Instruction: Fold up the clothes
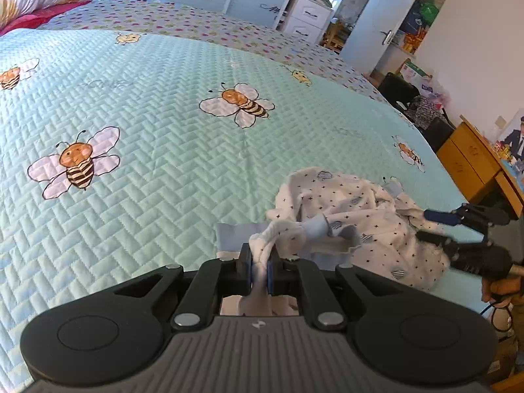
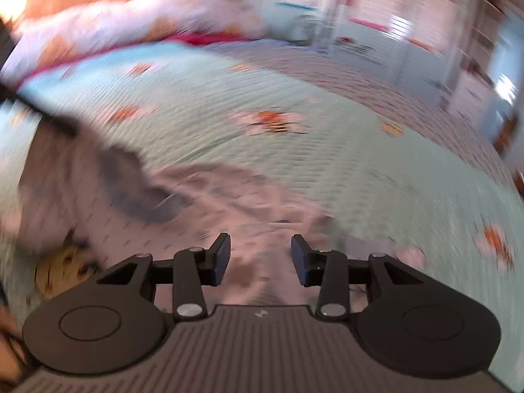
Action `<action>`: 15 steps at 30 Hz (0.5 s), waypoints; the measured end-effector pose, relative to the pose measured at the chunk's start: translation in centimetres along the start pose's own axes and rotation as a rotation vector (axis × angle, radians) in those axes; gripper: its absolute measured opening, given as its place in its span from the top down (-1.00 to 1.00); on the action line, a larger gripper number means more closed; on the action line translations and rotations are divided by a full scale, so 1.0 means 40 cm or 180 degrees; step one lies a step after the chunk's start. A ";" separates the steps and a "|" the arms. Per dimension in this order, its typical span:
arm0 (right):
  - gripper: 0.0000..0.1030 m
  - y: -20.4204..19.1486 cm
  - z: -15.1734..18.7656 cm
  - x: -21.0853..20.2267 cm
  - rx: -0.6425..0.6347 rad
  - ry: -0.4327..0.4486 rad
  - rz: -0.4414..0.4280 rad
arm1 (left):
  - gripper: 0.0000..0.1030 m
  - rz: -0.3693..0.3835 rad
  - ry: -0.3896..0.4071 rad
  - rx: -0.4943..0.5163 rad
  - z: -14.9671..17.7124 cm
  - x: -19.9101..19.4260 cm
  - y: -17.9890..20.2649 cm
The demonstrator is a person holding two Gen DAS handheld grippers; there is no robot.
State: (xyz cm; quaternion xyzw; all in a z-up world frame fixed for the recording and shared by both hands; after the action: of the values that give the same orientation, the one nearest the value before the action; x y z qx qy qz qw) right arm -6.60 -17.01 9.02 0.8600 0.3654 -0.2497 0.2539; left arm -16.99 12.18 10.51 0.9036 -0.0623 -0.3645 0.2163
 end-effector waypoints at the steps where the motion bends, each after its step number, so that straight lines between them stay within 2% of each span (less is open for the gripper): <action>1: 0.17 -0.021 -0.005 0.010 -0.0169 -0.0020 -0.0038 | 0.85 0.0003 0.0001 -0.0011 0.003 -0.003 -0.003; 4: 0.16 -0.036 -0.002 0.066 -0.0400 -0.0180 -0.0002 | 0.85 -0.0016 -0.0007 -0.0009 0.008 -0.007 -0.011; 8: 0.21 -0.032 0.032 0.092 -0.0306 -0.0389 -0.0107 | 0.85 -0.0018 -0.0010 -0.0005 0.007 -0.010 -0.017; 9: 0.31 -0.029 0.039 0.093 -0.0269 -0.0412 -0.0124 | 0.85 -0.0017 -0.0004 0.0012 0.007 -0.012 -0.013; 10: 0.69 -0.025 0.044 0.088 -0.0244 -0.0400 -0.0083 | 0.85 -0.0015 0.0003 0.0029 0.006 -0.014 -0.010; 11: 0.83 -0.020 0.044 0.079 -0.0192 -0.0368 -0.0031 | 0.85 -0.0013 0.0009 0.0046 0.006 -0.016 -0.006; 15: 0.88 0.016 0.025 -0.003 0.0173 -0.0076 0.0015 | 0.85 -0.0007 0.0043 0.0118 0.003 -0.027 0.012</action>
State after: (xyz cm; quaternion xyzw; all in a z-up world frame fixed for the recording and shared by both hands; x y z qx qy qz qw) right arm -6.43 -18.07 8.51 0.8644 0.3535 -0.2692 0.2352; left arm -17.83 12.01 11.30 0.9100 -0.0666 -0.3573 0.1996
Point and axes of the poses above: each gripper's, at about its wrist camera, not at the fingertips, and x roughly the way its jaws point, y to its right, z to its underside, the point moved 2 cm from there along x, roughly the way its jaws point, and after that the axes turned 7 degrees about z, right-handed, at the moved point
